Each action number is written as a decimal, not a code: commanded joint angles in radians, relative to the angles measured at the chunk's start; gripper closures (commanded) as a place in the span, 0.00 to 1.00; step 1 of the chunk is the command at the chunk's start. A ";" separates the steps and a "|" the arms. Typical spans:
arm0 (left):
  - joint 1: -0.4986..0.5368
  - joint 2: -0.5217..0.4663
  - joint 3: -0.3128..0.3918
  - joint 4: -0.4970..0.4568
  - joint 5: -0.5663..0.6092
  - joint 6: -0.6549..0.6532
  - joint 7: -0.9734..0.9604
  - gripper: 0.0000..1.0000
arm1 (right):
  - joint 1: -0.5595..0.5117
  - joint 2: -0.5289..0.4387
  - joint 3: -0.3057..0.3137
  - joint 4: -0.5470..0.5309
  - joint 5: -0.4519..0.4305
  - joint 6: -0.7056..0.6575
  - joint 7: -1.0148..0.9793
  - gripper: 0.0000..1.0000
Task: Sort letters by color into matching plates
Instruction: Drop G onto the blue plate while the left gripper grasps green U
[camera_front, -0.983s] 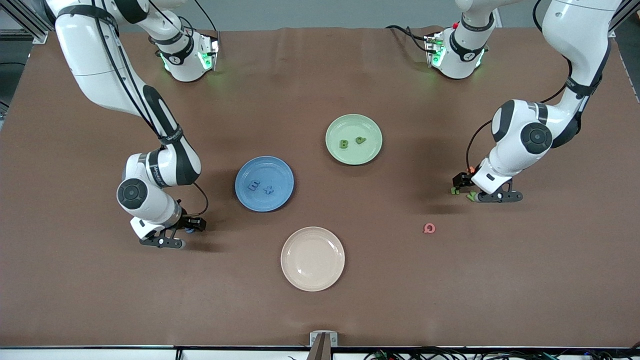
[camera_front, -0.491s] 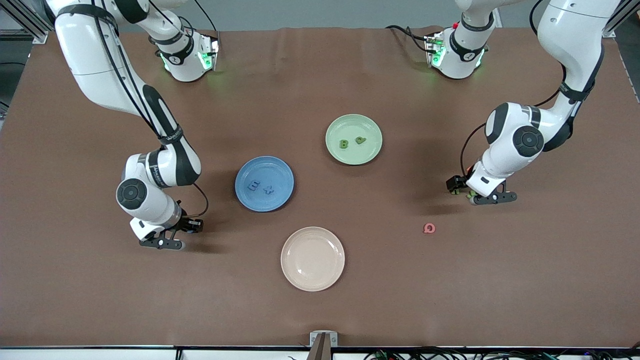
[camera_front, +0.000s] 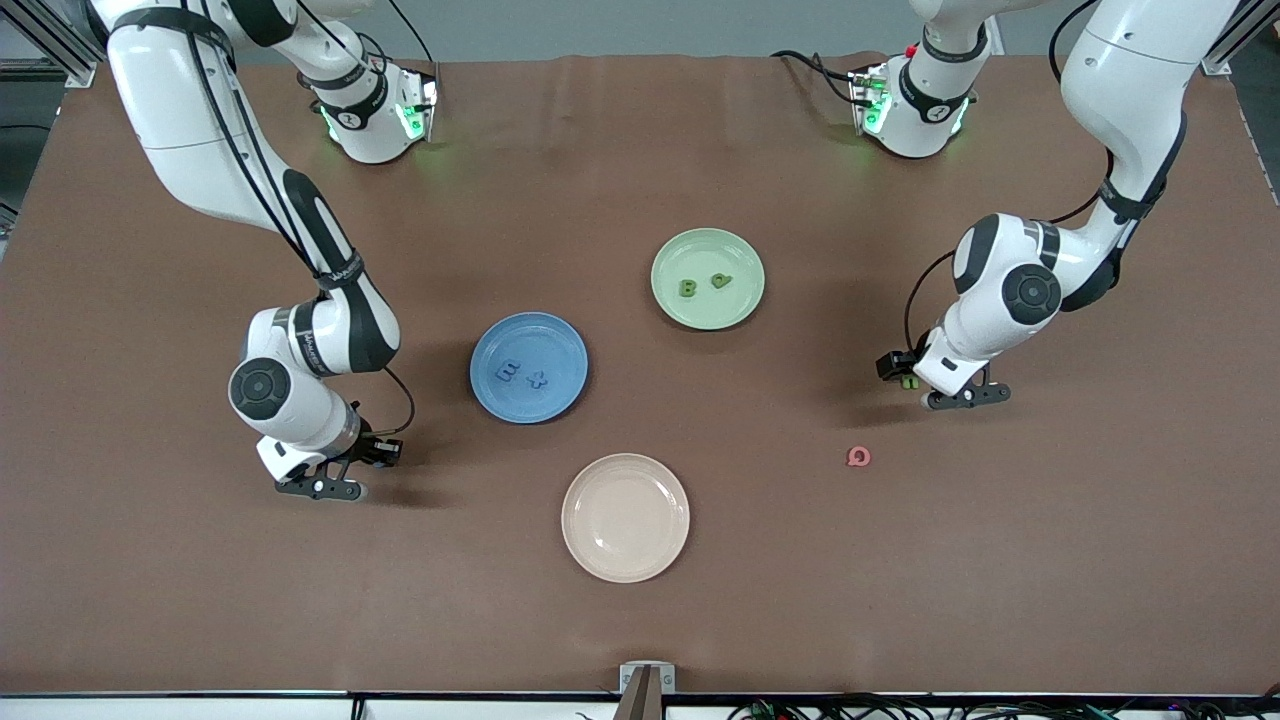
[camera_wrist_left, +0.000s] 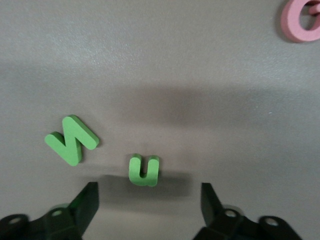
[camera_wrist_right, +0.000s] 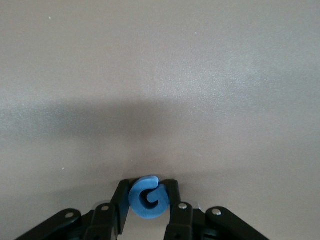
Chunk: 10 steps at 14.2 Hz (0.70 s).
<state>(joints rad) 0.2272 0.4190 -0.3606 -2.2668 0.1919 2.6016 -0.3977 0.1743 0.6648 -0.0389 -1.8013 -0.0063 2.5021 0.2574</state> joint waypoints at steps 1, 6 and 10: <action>0.000 0.023 0.003 0.030 0.046 0.008 -0.018 0.16 | -0.009 0.004 0.017 0.025 0.000 -0.043 0.046 0.97; 0.003 0.041 0.003 0.052 0.083 0.008 -0.016 0.25 | 0.079 -0.111 0.022 -0.006 0.002 -0.187 0.262 0.99; 0.003 0.058 0.003 0.053 0.083 0.009 -0.018 0.40 | 0.180 -0.201 0.024 -0.105 0.003 -0.144 0.449 0.99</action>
<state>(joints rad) 0.2319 0.4610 -0.3592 -2.2254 0.2514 2.6034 -0.3977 0.3116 0.5324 -0.0136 -1.8250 -0.0052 2.3290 0.6144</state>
